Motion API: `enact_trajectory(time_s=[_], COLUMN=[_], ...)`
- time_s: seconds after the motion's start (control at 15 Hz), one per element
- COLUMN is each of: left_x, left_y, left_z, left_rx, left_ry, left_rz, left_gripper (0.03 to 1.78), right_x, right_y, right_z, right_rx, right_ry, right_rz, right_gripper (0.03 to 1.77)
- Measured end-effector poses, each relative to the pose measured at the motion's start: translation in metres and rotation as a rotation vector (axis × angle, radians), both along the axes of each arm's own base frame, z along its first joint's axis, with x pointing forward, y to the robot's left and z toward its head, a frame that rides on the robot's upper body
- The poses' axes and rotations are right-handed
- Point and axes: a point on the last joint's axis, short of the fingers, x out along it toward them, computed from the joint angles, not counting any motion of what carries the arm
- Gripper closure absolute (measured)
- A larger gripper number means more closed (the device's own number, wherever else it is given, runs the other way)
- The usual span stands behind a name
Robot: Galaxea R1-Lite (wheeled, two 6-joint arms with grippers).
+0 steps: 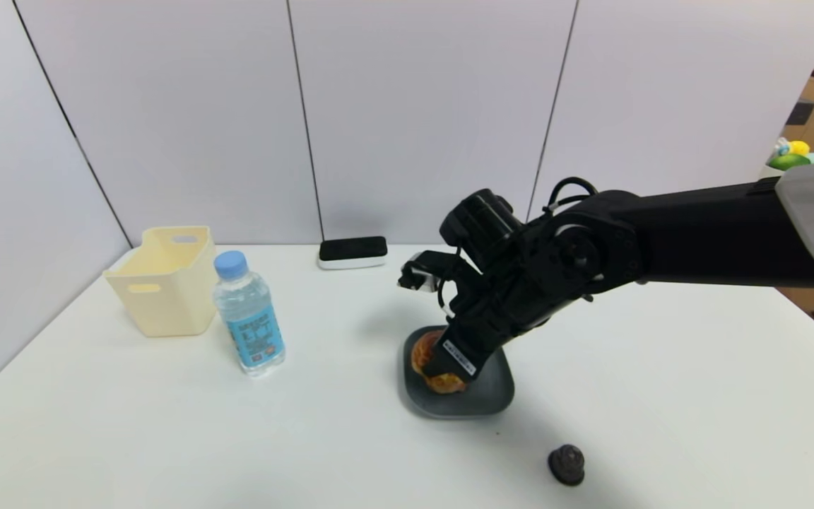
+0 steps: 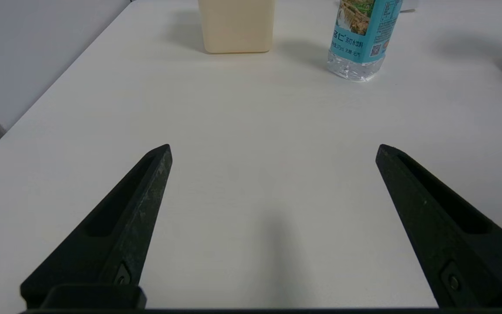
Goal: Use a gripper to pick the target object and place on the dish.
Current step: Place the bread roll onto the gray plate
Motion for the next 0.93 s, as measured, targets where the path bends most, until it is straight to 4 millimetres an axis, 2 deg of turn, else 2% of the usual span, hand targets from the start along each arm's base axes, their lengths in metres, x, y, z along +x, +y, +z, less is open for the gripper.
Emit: enact_trajectory(time_s=[0.93], left_x=[0.0], left_y=[0.0], left_z=[0.0], left_rx=[0.0], left_ry=[0.0], left_rz=[0.0], left_gripper=[0.12], right_x=[-0.0039], right_y=[-0.0008], right_z=[0.0034], right_rx=[0.001], right_ry=[-0.001], right_rz=[-0.002], right_gripper=[0.96])
